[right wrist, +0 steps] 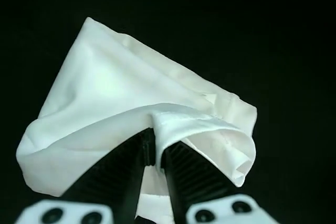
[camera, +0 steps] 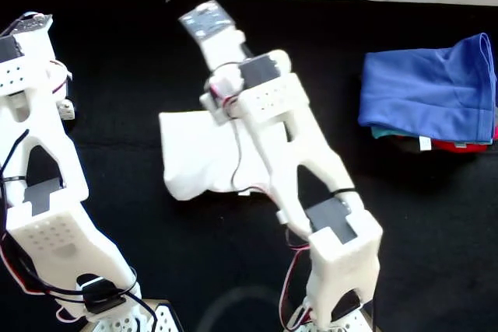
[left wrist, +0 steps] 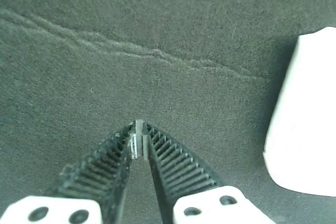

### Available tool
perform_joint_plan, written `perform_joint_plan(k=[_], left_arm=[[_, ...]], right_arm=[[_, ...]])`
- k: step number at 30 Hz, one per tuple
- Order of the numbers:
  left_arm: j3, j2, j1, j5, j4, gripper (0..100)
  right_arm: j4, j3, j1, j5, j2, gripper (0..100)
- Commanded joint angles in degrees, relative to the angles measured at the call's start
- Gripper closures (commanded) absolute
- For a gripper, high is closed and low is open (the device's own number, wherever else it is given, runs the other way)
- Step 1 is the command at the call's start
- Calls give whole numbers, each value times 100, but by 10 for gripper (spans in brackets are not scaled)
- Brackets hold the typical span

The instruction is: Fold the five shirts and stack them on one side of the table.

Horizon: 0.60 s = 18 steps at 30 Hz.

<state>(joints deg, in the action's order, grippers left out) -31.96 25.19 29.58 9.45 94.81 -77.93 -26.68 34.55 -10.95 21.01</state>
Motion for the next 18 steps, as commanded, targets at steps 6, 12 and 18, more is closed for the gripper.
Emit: perform_joint_plan(k=[6,12,18], left_arm=[[-224,-374,101,35,44,990],[-242,-374,110,35,44,990],[-242,-374,84,35,35,990]], right_arm=[[-75,-303,136,35,602,879],[-963,-884,66,9,593,850],[-1780,-1376,-75,-352,629,850]])
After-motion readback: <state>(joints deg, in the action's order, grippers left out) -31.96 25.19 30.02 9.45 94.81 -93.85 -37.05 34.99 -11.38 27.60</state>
